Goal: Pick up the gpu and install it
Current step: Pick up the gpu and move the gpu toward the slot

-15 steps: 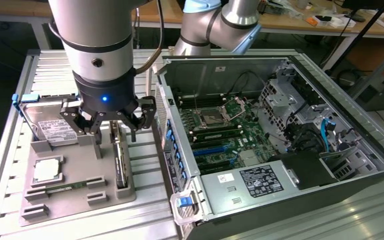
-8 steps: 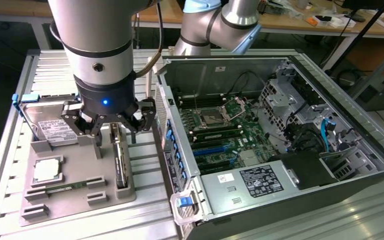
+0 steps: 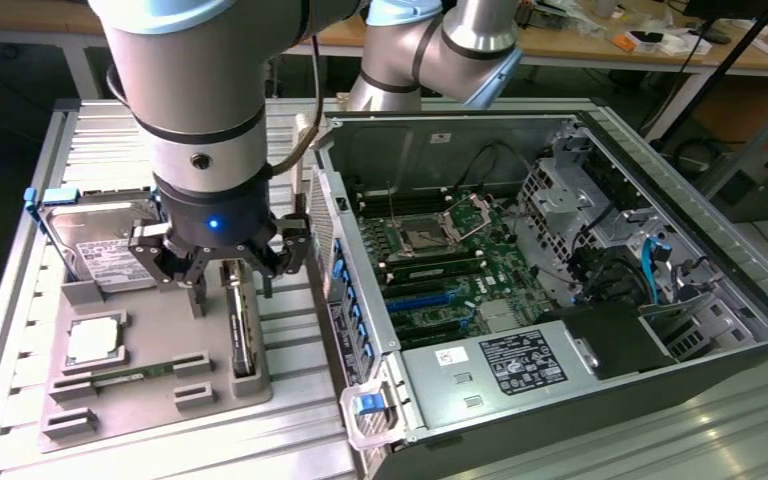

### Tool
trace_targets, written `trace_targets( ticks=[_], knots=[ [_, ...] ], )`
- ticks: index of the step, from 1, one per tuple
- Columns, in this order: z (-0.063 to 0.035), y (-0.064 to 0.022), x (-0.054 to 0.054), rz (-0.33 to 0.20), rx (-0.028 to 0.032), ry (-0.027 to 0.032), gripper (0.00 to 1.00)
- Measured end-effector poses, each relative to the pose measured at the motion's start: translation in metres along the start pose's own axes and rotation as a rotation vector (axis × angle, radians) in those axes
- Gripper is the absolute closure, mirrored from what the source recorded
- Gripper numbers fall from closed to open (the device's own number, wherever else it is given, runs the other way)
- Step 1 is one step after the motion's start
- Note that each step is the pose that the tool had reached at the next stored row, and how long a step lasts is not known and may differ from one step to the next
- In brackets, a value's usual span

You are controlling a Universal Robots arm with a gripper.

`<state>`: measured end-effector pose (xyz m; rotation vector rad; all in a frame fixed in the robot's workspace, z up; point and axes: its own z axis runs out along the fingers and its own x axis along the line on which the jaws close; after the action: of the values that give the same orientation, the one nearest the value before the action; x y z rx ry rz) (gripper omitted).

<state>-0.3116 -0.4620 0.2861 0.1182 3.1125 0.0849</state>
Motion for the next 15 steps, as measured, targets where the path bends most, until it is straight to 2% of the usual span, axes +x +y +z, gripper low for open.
trace_targets(
  ticks=[6, 15],
  knots=[
    [0.0196, -0.0012, 0.002, 0.000, 0.0002, 0.0003, 0.34],
    [0.0263, -0.0013, 0.002, 0.000, 0.0002, 0.0003, 0.34]
  ],
)
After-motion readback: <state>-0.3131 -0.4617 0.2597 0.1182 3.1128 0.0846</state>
